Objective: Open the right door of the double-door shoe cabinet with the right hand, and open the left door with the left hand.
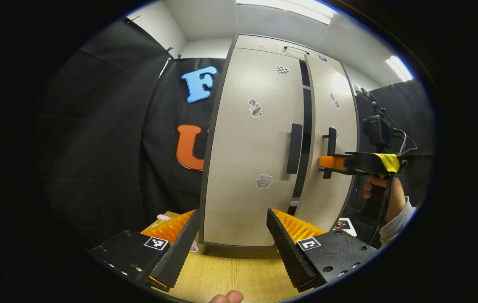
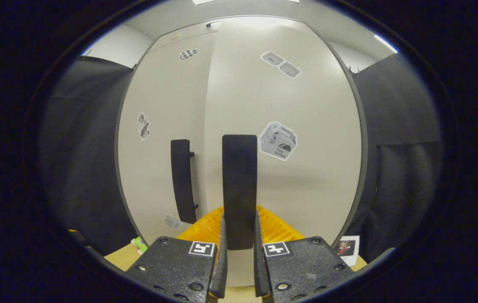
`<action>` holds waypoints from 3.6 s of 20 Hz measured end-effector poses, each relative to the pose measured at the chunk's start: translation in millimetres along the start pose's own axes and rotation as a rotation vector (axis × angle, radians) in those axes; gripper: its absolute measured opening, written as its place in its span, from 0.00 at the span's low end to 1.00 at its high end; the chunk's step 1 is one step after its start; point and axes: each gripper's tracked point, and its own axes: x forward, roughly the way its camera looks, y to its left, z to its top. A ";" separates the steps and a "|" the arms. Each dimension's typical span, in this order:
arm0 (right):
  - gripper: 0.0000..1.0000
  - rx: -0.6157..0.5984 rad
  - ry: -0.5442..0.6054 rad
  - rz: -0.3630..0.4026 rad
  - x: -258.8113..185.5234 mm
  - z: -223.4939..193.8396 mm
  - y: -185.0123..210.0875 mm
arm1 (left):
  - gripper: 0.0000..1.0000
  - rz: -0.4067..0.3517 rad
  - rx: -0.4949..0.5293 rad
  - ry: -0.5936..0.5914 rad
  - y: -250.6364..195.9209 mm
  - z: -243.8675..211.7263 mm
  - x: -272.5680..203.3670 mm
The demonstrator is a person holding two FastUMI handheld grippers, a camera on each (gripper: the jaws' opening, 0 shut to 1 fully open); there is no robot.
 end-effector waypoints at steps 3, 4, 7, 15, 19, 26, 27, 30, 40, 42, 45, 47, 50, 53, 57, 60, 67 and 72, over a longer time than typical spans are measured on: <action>0.28 0.009 0.006 0.010 -5.1 0.1 -0.8 | 0.95 -0.006 0.011 -0.008 -4.2 4.1 -1.5; 0.29 0.012 0.007 0.012 -6.6 0.2 -1.4 | 0.95 -0.005 0.015 -0.010 -5.4 4.5 -2.2; 0.29 0.013 0.005 0.015 -13.0 0.3 -3.3 | 0.95 0.002 0.020 -0.015 -4.1 6.5 -3.6; 0.27 0.020 -0.003 0.021 -33.0 2.9 -14.8 | 0.95 -0.007 0.025 -0.020 -9.6 9.6 -1.4; 0.25 0.019 0.000 0.022 -42.7 3.2 -20.0 | 0.95 -0.019 0.024 -0.016 -15.8 7.8 -0.9; 0.24 0.024 -0.003 0.001 -57.8 2.0 -33.5 | 0.95 -0.040 0.026 -0.022 -29.5 8.0 -3.3; 0.26 0.023 -0.005 -0.005 -60.9 2.4 -36.9 | 0.95 -0.045 0.025 -0.021 -31.9 7.6 -3.5; 0.23 0.009 -0.005 -0.016 -66.6 1.8 -45.4 | 0.95 -0.063 0.026 -0.018 -40.9 7.4 -4.5; 0.22 -0.012 0.004 -0.058 -86.2 -0.2 -68.4 | 0.95 -0.114 0.021 -0.010 -75.0 1.9 -11.9; 0.22 -0.014 0.005 -0.066 -89.3 -1.0 -74.4 | 0.95 -0.118 0.015 -0.008 -79.4 0.6 -11.0; 0.19 -0.007 0.010 -0.094 -94.2 -2.6 -85.5 | 0.95 -0.136 0.015 -0.001 -89.5 -0.4 -12.5; 0.19 -0.009 0.005 -0.122 -94.3 -1.9 -94.6 | 0.95 -0.154 0.022 0.000 -98.0 -1.7 -12.6; 0.13 -0.026 -0.001 -0.202 -99.5 -0.5 -121.6 | 0.95 -0.167 0.034 0.001 -106.4 -2.5 -13.2; 0.07 0.038 -0.006 -0.201 -103.5 -0.7 -134.7 | 0.95 -0.174 0.029 0.006 -111.1 -3.8 -9.7; 0.13 -0.008 -0.008 -0.176 -98.3 -1.6 -136.6 | 0.95 -0.171 0.040 0.003 -117.2 -2.0 -8.6; 0.13 -0.001 -0.004 -0.176 -101.5 -1.8 -138.3 | 0.95 -0.167 0.030 -0.017 -119.0 2.5 -11.1; 0.15 -0.005 -0.020 -0.242 -135.2 3.0 -138.0 | 0.95 -0.172 0.040 -0.042 -119.0 6.9 -13.2; 0.15 -0.029 -0.061 -0.181 -138.9 7.6 -102.8 | 0.95 -0.210 -0.069 -0.102 -125.3 23.6 -13.6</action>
